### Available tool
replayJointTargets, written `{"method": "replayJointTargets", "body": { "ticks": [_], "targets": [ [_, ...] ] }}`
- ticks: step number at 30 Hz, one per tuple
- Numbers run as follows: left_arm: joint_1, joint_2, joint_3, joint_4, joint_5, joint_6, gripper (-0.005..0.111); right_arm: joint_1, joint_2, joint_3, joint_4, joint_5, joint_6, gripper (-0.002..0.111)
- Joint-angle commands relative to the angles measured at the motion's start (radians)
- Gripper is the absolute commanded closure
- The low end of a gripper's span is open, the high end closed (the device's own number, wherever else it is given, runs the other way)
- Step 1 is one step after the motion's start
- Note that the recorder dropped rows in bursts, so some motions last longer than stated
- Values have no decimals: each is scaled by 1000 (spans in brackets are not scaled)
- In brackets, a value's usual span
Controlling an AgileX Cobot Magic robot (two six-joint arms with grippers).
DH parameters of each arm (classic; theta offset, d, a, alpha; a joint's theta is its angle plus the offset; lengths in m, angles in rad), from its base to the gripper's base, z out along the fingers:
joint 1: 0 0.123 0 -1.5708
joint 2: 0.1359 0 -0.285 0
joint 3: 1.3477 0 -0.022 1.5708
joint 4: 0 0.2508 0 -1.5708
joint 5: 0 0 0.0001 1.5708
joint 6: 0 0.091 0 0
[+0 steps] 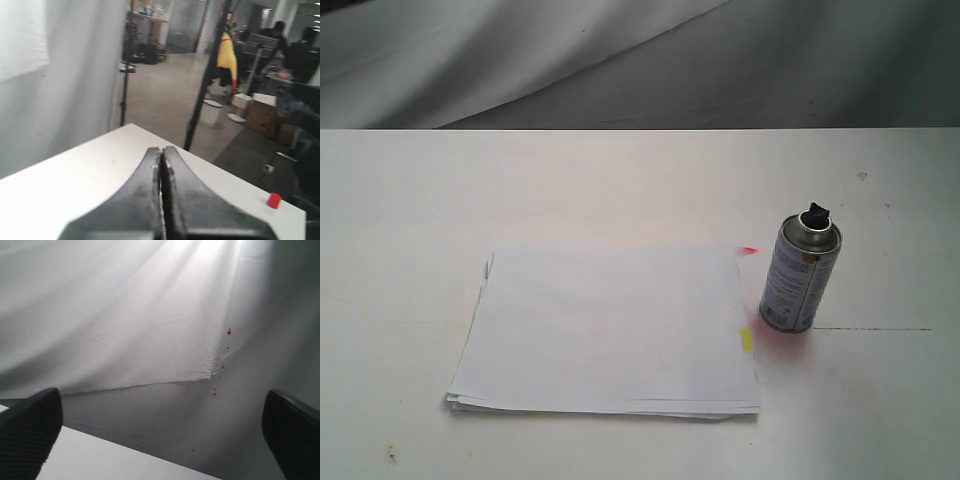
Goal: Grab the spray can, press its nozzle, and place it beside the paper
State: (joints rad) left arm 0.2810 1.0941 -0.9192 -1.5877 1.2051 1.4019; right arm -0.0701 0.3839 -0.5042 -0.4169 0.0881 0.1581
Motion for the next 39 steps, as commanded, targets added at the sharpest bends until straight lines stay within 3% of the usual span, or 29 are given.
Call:
{"method": "replayJointTargets", "body": {
  "ticks": [1, 6, 13, 14, 18, 21, 25, 28, 39],
  "targets": [
    [77, -208, 48, 62, 16, -89, 107, 2, -6, 2, -3, 11, -2, 3],
    [77, -308, 138, 146, 16, -146, 107, 2, -9, 2, 20, 27, -2, 3],
    [77, -412, 296, 118, 14, -91, 107, 2, -31, 2, 114, 118, -2, 4],
    [77, -421, 314, 113, -39, -78, 107, 2, -31, 2, 114, 122, -2, 5],
    [77, -455, 398, 33, -488, 41, 107, 2, -31, 2, 114, 122, -2, 8],
    [77, -451, 419, -24, -743, 134, 107, 2, -31, 2, 116, 124, -2, 12],
    [77, -418, 420, -17, -868, 147, 107, 2, -30, 2, 167, 126, -2, 17],
    [48, -406, 420, -2, -858, 145, 107, 2, -30, 2, 193, 139, -2, 28],
    [-236, -406, 506, 57, -872, 145, 107, 2, -30, 2, 328, 246, -2, 100]
  ]
}}
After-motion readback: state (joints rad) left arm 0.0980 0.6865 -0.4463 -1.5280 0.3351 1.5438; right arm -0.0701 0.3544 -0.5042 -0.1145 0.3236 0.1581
